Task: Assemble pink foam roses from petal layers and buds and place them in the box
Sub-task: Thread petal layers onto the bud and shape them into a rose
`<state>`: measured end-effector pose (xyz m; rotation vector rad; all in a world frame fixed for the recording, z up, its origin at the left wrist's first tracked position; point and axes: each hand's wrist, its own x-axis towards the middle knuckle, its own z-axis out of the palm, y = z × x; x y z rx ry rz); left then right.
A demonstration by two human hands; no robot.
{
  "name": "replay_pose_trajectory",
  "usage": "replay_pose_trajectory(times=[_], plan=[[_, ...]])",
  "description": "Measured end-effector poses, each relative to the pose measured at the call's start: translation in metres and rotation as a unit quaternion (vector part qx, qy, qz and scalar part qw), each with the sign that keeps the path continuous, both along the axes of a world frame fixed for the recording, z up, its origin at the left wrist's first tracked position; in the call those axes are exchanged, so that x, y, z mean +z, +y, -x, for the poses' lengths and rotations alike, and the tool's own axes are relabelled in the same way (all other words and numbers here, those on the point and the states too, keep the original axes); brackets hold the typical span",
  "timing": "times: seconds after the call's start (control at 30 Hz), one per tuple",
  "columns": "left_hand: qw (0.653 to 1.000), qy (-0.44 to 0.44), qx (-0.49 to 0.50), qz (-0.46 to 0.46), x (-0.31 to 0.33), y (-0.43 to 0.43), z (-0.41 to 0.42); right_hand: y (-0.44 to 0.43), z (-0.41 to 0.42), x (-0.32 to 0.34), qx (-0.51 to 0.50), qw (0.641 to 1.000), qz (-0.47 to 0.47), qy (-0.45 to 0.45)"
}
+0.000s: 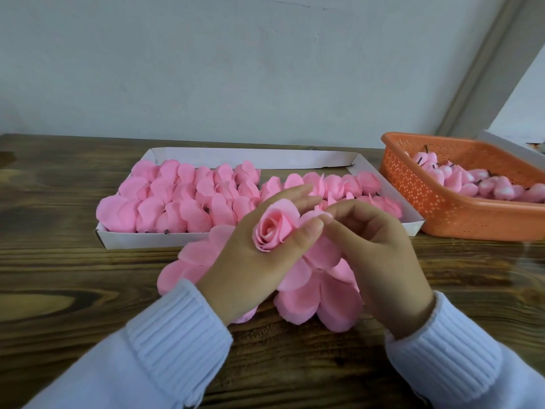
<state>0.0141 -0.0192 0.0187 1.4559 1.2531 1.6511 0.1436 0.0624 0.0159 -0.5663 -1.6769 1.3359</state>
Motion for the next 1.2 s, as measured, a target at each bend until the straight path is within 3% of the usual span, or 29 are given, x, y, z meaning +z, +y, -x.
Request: replay_pose_trajectory(times=[0.27, 0.5, 0.77, 0.97, 1.07, 1.2], plan=[[0.998, -0.058, 0.012, -0.002, 0.0, 0.0, 0.0, -0.007, 0.002, 0.003, -0.023, 0.988, -0.15, 0.012], [0.997, 0.054, -0.041, 0.038, -0.003, -0.001, -0.001, -0.009, 0.001, 0.004, -0.086, 0.978, -0.188, 0.009], [0.997, 0.063, -0.027, 0.033, -0.003, -0.002, -0.001, -0.012, 0.0, 0.006, -0.054, 0.974, -0.219, 0.019], [0.999, -0.033, 0.039, 0.015, 0.005, -0.005, -0.004, -0.013, 0.001, 0.005, -0.015, 0.985, -0.148, 0.092], [0.994, -0.086, 0.07, 0.024, 0.003, 0.0, -0.002, -0.012, 0.002, 0.003, -0.005, 0.991, -0.098, 0.088], [0.987, -0.125, 0.082, 0.065, 0.0, 0.002, -0.003, -0.01, 0.005, -0.002, 0.081, 0.995, -0.019, 0.046]])
